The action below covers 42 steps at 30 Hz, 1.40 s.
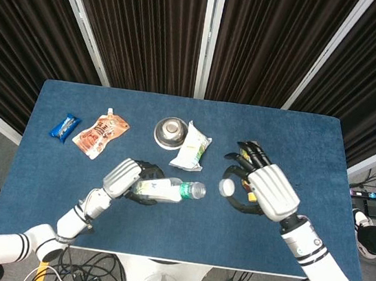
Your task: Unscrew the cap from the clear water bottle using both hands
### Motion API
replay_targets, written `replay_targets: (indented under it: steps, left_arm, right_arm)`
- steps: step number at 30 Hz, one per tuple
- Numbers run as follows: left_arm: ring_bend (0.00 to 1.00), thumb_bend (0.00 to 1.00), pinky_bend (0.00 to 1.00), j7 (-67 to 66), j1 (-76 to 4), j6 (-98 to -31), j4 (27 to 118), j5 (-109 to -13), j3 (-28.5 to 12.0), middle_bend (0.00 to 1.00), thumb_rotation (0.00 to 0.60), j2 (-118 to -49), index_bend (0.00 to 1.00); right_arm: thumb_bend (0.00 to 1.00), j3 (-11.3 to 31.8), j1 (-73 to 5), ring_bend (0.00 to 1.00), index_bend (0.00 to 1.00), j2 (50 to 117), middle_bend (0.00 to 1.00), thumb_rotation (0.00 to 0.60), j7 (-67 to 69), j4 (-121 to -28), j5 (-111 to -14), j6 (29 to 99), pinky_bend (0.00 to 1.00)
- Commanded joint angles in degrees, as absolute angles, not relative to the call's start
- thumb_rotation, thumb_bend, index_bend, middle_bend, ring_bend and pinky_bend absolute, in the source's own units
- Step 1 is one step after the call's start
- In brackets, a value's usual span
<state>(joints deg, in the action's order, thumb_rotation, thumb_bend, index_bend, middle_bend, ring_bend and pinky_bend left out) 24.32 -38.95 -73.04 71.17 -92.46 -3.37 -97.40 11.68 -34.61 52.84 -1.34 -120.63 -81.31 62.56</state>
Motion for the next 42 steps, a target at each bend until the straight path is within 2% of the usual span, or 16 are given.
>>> replay_targets:
  steps: [1, 13, 16, 18, 23, 26, 32, 38, 42]
  left_arm:
    - [0.51, 0.32, 0.59, 14.11, -37.40, -66.47, 67.45, -87.92, -1.34, 0.58, 0.600, -95.39, 0.63]
    - [0.47, 0.32, 0.53, -4.67, -35.85, -58.51, 64.91, -79.51, -1.66, 0.54, 0.600, -98.47, 0.61]
    - [0.41, 0.29, 0.46, -5.57, -35.44, -58.71, 66.05, -79.03, -1.99, 0.48, 0.600, -98.21, 0.51]
    - [0.33, 0.27, 0.40, -6.19, -35.10, -59.20, 67.00, -78.80, -2.29, 0.41, 0.600, -97.89, 0.41]
    - [0.24, 0.22, 0.36, -7.64, -34.16, -61.11, 70.88, -79.15, -2.61, 0.30, 0.600, -95.82, 0.26]
    - [0.20, 0.21, 0.33, -7.93, -32.56, -64.83, 73.90, -80.52, -2.52, 0.26, 0.600, -93.72, 0.23]
    - [0.20, 0.19, 0.32, -5.35, -27.54, -73.19, 80.96, -82.55, -2.07, 0.25, 0.600, -86.68, 0.22]
    - [0.20, 0.17, 0.31, -2.67, -22.30, -79.58, 83.29, -82.29, -1.78, 0.25, 0.600, -81.89, 0.22]
    - [0.20, 0.17, 0.30, -1.36, -19.72, -82.31, 83.32, -81.71, -2.18, 0.25, 0.600, -80.08, 0.22]
  right_arm:
    - [0.25, 10.76, -33.94, 0.00, 0.56, 52.52, 0.20, 0.600, -0.41, -118.73, -79.74, 61.43, 0.00]
    - [0.25, 6.35, -36.19, 0.00, 0.56, 60.63, 0.20, 0.600, -6.29, -110.43, -75.11, 53.27, 0.00]
    - [0.25, 6.08, -36.77, 0.00, 0.57, 62.42, 0.19, 0.600, -8.02, -108.98, -74.26, 52.57, 0.00]
    - [0.25, 6.04, -37.27, 0.00, 0.57, 63.65, 0.19, 0.600, -9.36, -107.88, -73.52, 52.14, 0.00]
    - [0.25, 5.81, -39.27, 0.00, 0.56, 66.97, 0.19, 0.600, -12.72, -104.65, -71.41, 49.75, 0.00]
    - [0.25, 5.60, -40.80, 0.00, 0.55, 70.11, 0.18, 0.600, -15.09, -101.54, -70.00, 48.15, 0.00]
    - [0.26, 4.68, -43.84, 0.00, 0.46, 78.57, 0.15, 0.600, -21.81, -92.23, -66.97, 46.15, 0.00]
    - [0.26, 3.46, -44.95, 0.00, 0.36, 85.05, 0.12, 0.600, -24.46, -85.68, -65.21, 45.10, 0.00]
    - [0.22, 2.70, -44.84, 0.00, 0.17, 86.65, 0.10, 0.600, -25.22, -83.87, -64.91, 45.33, 0.00]
